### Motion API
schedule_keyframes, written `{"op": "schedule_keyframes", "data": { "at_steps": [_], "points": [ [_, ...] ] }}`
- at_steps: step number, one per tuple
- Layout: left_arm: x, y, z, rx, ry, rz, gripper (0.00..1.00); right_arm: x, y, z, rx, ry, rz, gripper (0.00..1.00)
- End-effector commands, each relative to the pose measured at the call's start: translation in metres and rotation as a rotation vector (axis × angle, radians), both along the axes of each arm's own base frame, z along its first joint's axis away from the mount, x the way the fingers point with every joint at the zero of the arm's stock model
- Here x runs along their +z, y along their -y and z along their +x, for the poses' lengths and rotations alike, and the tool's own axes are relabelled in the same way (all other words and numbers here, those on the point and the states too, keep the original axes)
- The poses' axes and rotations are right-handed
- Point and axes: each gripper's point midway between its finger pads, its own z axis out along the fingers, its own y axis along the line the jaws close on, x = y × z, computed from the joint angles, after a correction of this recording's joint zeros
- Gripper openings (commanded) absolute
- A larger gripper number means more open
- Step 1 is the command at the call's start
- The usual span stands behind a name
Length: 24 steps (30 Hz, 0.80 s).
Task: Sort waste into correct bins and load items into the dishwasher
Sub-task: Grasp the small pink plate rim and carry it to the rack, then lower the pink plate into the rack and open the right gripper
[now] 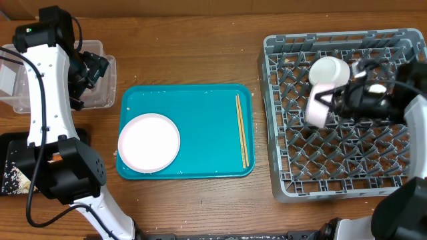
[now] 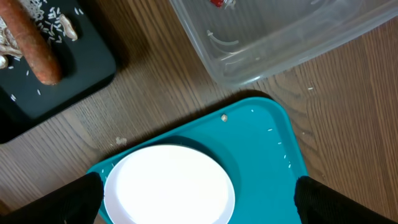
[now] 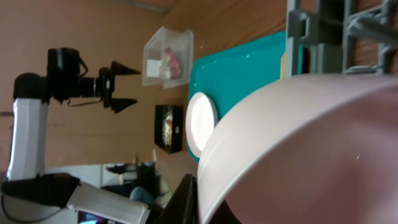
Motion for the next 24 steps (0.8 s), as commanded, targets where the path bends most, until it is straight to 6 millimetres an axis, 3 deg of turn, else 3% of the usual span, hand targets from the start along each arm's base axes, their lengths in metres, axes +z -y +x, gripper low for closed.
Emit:
{"op": "schedule_keyframes", "data": {
  "at_steps": [1, 13, 24],
  "points": [
    [0.010, 0.002, -0.003, 0.018, 0.024, 0.003, 1.00, -0.006, -0.005, -0.005, 0.006, 0.055, 0.084, 0.04],
    [0.010, 0.002, -0.003, 0.018, 0.024, 0.003, 1.00, -0.029, 0.043, 0.000, -0.129, 0.027, 0.025, 0.04],
    [0.010, 0.002, -0.003, 0.018, 0.024, 0.003, 1.00, -0.033, 0.042, -0.006, -0.138, -0.019, 0.047, 0.04]
  ]
}}
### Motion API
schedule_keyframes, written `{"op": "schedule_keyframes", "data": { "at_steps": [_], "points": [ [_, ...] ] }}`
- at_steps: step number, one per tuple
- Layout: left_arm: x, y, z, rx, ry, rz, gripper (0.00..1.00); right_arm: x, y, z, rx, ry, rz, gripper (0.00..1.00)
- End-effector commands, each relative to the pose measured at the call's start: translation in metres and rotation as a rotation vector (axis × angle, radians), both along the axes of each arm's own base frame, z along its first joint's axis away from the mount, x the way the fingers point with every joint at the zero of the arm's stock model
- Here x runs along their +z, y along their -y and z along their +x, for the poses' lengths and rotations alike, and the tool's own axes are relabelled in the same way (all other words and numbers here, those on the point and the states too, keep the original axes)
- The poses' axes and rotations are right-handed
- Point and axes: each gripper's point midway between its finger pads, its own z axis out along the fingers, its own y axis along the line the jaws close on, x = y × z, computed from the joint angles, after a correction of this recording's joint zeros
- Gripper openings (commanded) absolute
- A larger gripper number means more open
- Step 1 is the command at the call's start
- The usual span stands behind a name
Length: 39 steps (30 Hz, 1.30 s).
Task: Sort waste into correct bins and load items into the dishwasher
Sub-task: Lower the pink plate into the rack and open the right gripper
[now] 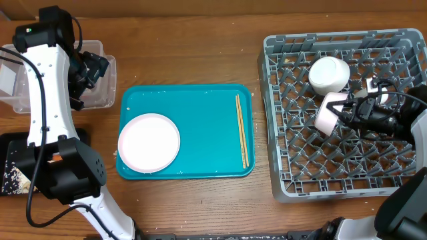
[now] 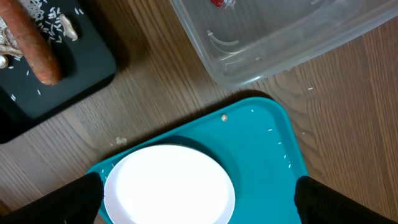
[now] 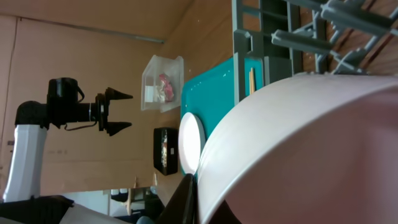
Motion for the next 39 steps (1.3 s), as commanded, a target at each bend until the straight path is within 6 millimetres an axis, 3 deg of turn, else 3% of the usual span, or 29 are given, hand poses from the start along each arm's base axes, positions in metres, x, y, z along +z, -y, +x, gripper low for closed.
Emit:
{"op": "schedule_keyframes", "data": {
  "at_steps": [1, 7, 13, 21, 27, 32, 36, 39],
  "points": [
    [0.010, 0.002, -0.003, 0.018, 0.024, 0.003, 1.00, -0.004, -0.002, -0.004, 0.000, -0.014, 0.022, 0.04],
    [0.010, 0.002, -0.003, 0.018, 0.024, 0.003, 1.00, -0.022, -0.007, -0.014, -0.001, -0.054, 0.044, 0.04],
    [0.010, 0.002, -0.003, 0.018, 0.024, 0.003, 1.00, -0.024, 0.001, -0.014, -0.031, -0.064, 0.046, 0.04],
    [0.010, 0.002, -0.003, 0.018, 0.024, 0.003, 1.00, -0.037, 0.045, -0.014, -0.168, -0.241, -0.081, 0.08],
    [0.010, 0.002, -0.003, 0.018, 0.024, 0.003, 1.00, -0.033, 0.071, -0.014, -0.246, -0.354, -0.234, 0.21],
    [0.010, 0.002, -0.003, 0.018, 0.024, 0.003, 1.00, -0.024, 0.099, -0.017, -0.362, -0.453, -0.383, 0.43],
    [0.010, 0.002, -0.003, 0.018, 0.024, 0.003, 1.00, -0.004, 0.114, -0.019, -0.438, -0.484, -0.459, 0.61],
    [0.010, 0.002, -0.003, 0.018, 0.024, 0.003, 1.00, 0.019, 0.121, -0.019, -0.483, -0.466, -0.501, 0.68]
  ]
}}
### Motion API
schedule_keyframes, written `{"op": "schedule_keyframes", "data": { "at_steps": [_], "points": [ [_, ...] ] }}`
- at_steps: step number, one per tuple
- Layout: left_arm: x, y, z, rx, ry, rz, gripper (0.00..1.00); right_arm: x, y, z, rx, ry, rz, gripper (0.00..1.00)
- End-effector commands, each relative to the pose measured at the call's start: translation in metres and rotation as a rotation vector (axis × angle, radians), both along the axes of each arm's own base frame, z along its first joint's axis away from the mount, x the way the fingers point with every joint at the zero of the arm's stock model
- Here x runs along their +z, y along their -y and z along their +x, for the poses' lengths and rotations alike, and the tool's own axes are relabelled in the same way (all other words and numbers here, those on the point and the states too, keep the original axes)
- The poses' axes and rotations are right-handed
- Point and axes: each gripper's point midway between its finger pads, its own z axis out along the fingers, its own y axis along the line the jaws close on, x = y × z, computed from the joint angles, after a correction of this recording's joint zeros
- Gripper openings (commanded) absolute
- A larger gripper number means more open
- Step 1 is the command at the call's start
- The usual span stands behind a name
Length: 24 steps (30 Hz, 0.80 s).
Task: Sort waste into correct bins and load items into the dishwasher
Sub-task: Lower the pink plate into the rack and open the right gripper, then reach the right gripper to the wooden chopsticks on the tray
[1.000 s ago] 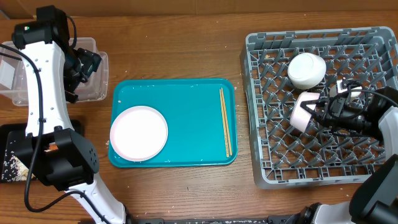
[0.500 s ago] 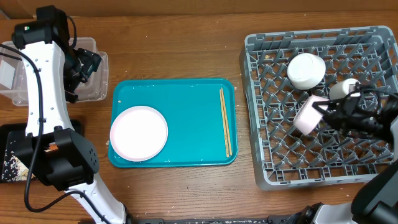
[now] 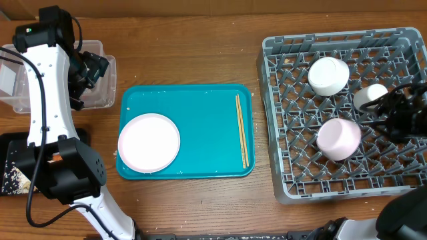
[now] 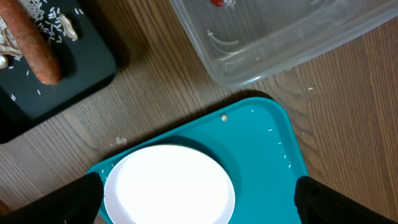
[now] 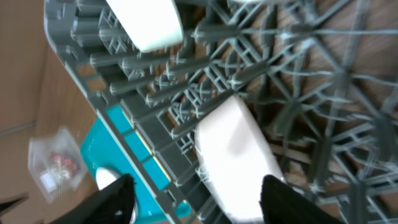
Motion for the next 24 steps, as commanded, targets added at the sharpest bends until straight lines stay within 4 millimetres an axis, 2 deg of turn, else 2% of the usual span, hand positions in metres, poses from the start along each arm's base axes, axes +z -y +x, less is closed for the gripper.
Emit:
{"op": "schedule_keyframes", "data": {
  "at_steps": [1, 5, 11, 13, 17, 23, 24],
  "points": [
    [0.010, 0.002, -0.003, 0.018, 0.024, 0.003, 1.00, 0.044, 0.018, -0.002, -0.068, 0.044, -0.145, 0.70],
    [0.010, 0.002, -0.003, 0.019, 0.024, 0.003, 1.00, 0.083, 0.014, -0.007, -0.082, 0.115, -0.190, 0.71],
    [0.010, 0.002, -0.003, 0.019, 0.024, 0.003, 1.00, 0.123, -0.006, -0.029, -0.085, 0.214, -0.233, 0.72],
    [0.010, 0.002, -0.003, 0.019, 0.024, 0.003, 1.00, 0.136, -0.021, -0.036, -0.065, 0.264, -0.200, 0.77],
    [0.010, 0.002, -0.003, 0.019, 0.024, 0.003, 1.00, 0.156, -0.057, -0.048, 0.055, 0.373, -0.150, 0.79],
    [0.010, 0.002, -0.003, 0.019, 0.024, 0.003, 1.00, 0.161, -0.112, -0.059, 0.267, 0.417, -0.161, 0.80],
    [0.010, 0.002, -0.003, 0.019, 0.024, 0.003, 1.00, 0.160, -0.120, -0.060, 0.306, 0.412, -0.175, 0.85]
  ]
}}
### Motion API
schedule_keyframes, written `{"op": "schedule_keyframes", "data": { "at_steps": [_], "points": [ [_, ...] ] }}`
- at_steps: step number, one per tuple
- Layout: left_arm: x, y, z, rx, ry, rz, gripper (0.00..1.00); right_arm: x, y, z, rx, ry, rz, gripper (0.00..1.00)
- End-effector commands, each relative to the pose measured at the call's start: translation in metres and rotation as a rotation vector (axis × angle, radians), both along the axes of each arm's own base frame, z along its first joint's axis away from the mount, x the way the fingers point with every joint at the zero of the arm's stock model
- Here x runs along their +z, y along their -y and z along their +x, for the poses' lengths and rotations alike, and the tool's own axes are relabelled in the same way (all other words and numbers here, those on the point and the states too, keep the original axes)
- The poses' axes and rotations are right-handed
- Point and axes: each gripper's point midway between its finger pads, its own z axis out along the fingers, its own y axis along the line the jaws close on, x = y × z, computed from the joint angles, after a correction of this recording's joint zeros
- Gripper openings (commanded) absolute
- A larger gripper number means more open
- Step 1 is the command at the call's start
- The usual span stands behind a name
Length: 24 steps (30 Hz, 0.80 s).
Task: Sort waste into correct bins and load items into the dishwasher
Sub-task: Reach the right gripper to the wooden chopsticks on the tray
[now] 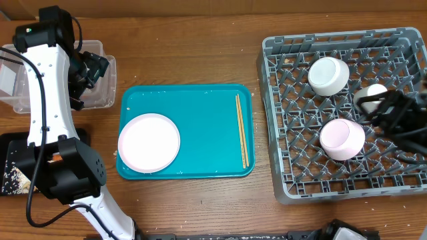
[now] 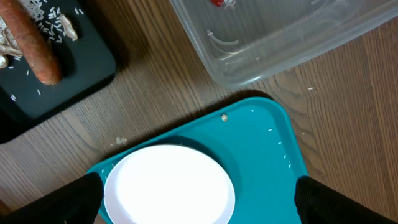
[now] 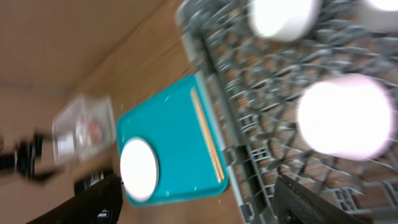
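A pink bowl [image 1: 342, 139] lies upside down in the grey dish rack [image 1: 280, 160], also seen in the right wrist view as the pink bowl [image 3: 345, 115]. My right gripper [image 1: 392, 113] hovers open and blurred above the rack's right side, holding nothing; the right gripper [image 3: 202, 202] looks down on rack and tray. A white plate [image 1: 149, 141] and a pair of chopsticks [image 1: 241, 130] lie on the teal tray [image 1: 200, 100]. My left gripper [image 1: 90, 70] stands open and empty above the clear bin [image 1: 100, 100]; the left gripper [image 2: 199, 199] spans the plate [image 2: 168, 183].
A white bowl [image 1: 329, 75] and a small white cup [image 1: 371, 93] sit in the rack's back part. A black food tray [image 2: 56, 68] with a sausage [image 2: 34, 43] and rice lies at the left, with the clear bin [image 2: 280, 37] behind it.
My right gripper has drawn up and away from the pink bowl, its camera now seeing the whole tray. The bowl stays upside down in the rack. The left arm has not moved.
My right gripper held the pink bowl on its side over the rack beside the white bowl. Then it held it lower over the rack's middle. Then the bowl lay upside down in the rack with the gripper open beside it, and now the gripper is clear of it.
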Motion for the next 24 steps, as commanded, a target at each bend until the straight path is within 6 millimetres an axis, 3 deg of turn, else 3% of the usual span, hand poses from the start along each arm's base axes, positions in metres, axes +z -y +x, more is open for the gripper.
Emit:
{"op": "schedule_keyframes", "data": {
  "at_steps": [1, 5, 8, 14, 18, 24],
  "points": [
    [0.010, 0.002, -0.003, 0.019, 0.024, 0.003, 1.00, 0.005, -0.032, -0.003, 0.138, 0.029, -0.062, 0.91],
    [0.010, 0.002, -0.003, 0.019, 0.024, 0.003, 1.00, -0.016, -0.034, 0.007, 0.024, -0.086, -0.196, 1.00],
    [0.010, 0.002, -0.003, 0.018, 0.024, 0.003, 1.00, -0.030, -0.049, 0.013, -0.011, -0.139, -0.282, 1.00],
    [0.010, 0.002, -0.003, 0.019, 0.024, 0.003, 1.00, -0.048, -0.128, 0.046, 0.188, -0.072, -0.377, 1.00],
    [0.010, 0.002, -0.003, 0.018, 0.024, 0.003, 1.00, -0.076, -0.179, 0.070, 0.297, -0.071, -0.400, 1.00],
    [0.010, 0.002, -0.003, 0.019, 0.024, 0.003, 1.00, -0.118, -0.234, 0.104, 0.386, -0.089, -0.322, 1.00]
  ]
}}
